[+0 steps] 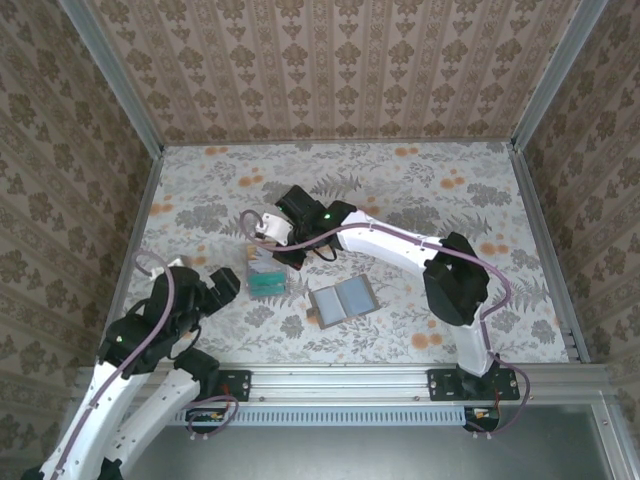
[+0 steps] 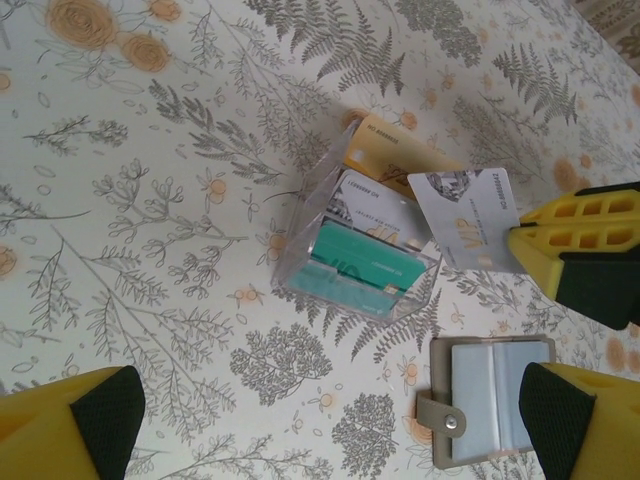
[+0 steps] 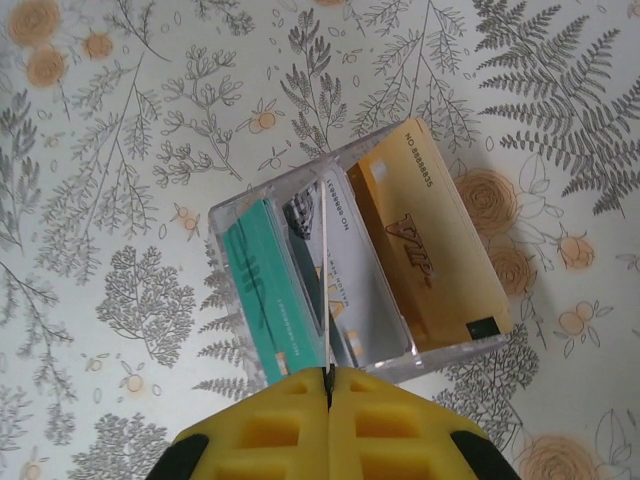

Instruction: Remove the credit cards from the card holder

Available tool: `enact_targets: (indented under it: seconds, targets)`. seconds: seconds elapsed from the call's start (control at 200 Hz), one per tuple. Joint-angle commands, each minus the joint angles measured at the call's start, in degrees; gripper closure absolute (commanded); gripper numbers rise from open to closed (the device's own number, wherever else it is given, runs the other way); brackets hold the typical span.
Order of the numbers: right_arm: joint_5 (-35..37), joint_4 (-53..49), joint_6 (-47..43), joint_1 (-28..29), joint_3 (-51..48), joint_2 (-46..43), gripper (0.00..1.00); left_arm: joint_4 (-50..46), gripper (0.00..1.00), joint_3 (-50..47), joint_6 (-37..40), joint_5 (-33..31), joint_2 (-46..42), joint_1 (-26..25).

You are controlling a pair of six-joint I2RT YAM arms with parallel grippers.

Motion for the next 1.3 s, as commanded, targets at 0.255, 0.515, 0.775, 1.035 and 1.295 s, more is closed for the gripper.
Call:
enact_targets:
  seconds: [0.255, 0.515, 0.775, 1.035, 1.295]
  targets:
    - [2.5, 0.0, -8.6, 1.0, 3.7, 4.6, 1.00, -4.4, 0.00, -0.8, -2.1, -1.4, -2.7, 0.6]
    - [-0.1, -0.2, -12.3, 1.1, 3.1, 5.2, 1.00, -4.0, 0.00, -1.8, -2.5, -0.8, -3.1, 0.6]
    - [-0.6, -0.6, -12.6, 1.4, 3.2, 6.7, 1.00, -3.8, 0.00, -1.8, -2.5, -0.8, -3.2, 0.7]
    - [2.1, 0.8, -9.1, 1.1, 2.7, 5.0, 0.75, -3.2, 0.00, -2.1, -1.9, -0.3, -2.8, 0.7]
    - [3.9, 6.4, -1.6, -0.9, -2.3, -2.6, 0.72, 1.4, 0.00, -2.9, -0.7, 2.4, 0.2, 0.7]
